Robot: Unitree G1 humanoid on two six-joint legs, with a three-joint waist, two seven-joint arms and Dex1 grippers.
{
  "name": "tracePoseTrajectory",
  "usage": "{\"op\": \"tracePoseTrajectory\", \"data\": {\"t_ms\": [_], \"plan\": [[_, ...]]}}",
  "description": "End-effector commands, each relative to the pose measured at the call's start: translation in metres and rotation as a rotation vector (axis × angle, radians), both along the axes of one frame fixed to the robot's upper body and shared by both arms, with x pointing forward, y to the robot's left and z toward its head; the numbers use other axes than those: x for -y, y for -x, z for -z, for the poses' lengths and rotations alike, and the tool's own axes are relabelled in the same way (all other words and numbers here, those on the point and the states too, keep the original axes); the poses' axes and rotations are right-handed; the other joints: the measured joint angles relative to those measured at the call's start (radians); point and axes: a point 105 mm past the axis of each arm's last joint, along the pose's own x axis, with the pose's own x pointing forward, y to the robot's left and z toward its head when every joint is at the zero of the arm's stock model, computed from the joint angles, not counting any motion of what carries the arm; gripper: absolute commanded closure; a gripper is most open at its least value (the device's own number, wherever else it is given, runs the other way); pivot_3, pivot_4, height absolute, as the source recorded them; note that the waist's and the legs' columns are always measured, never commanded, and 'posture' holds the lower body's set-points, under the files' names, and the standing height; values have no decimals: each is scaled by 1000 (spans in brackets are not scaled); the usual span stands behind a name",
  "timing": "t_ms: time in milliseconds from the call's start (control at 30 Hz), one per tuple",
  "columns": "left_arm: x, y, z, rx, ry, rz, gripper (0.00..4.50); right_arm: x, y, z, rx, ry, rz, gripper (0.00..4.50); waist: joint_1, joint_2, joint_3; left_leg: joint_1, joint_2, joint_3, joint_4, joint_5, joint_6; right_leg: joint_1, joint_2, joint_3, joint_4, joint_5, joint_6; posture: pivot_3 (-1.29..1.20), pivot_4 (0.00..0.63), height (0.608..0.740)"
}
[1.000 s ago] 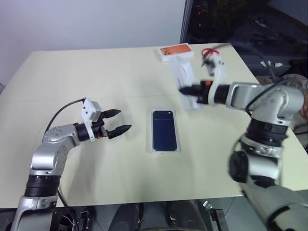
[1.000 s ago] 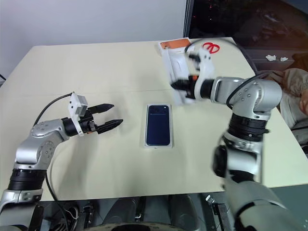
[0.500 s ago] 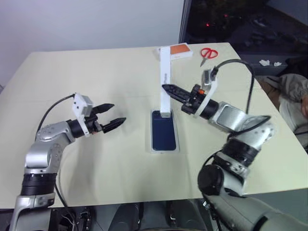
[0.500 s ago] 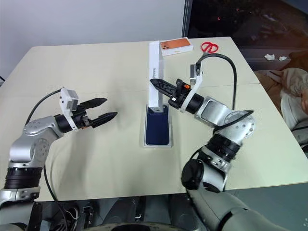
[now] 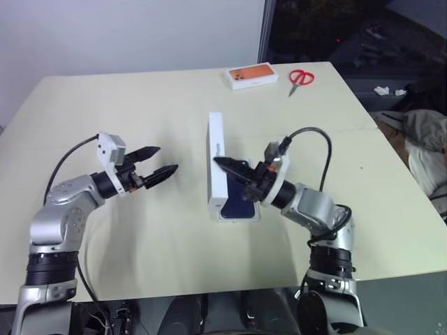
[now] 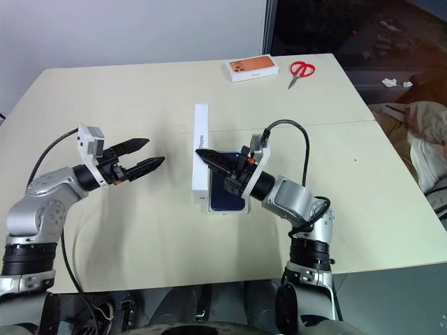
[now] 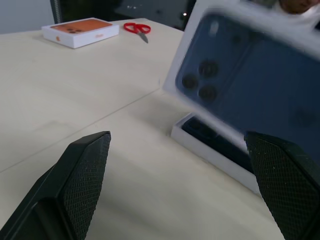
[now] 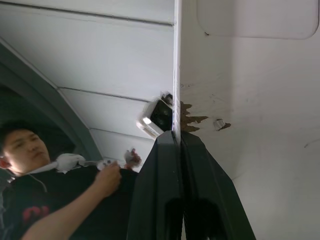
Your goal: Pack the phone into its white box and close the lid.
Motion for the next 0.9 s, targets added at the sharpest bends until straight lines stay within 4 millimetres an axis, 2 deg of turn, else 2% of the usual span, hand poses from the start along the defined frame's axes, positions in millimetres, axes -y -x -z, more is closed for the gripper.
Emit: {"op": "tracePoseTrajectory", "data": {"t_ms": [33, 333, 500, 600, 833, 900], "plan": [[7, 4, -8, 38, -1, 27, 0, -8, 0, -10, -1, -46, -11, 4449, -3, 0, 0, 0, 0, 0, 0, 0, 0, 0, 0, 0, 0, 0, 0, 0, 150, 740], [6, 8, -2, 22, -3, 34, 0, -19, -5, -4, -41, -32, -10, 4449, -8, 0, 0, 0, 1, 0, 0, 0, 0, 0, 0, 0, 0, 0, 0, 0, 150, 740], [11, 9, 6, -1, -3, 46, 0, -16, -17, 14, -100, 18, 57, 4449, -7, 0, 0, 0, 1, 0, 0, 0, 0, 0, 0, 0, 0, 0, 0, 0, 150, 740], [15, 12, 11, -36, 16, 77, 824, -11, -20, 19, -113, 31, 85, 4500, -6, 0, 0, 0, 1, 0, 0, 0, 0, 0, 0, 0, 0, 0, 0, 0, 150, 740], [30, 11, 23, -37, 14, 85, 4280, -1, -18, 23, -98, 57, 101, 4500, -4, 0, 0, 0, 1, 0, 0, 0, 0, 0, 0, 0, 0, 0, 0, 0, 150, 740], [35, 11, 28, -43, 14, 100, 4400, 1, -16, 24, -87, 75, 101, 4500, -2, 0, 0, 0, 1, 0, 0, 0, 0, 0, 0, 0, 0, 0, 0, 0, 150, 740]]}}
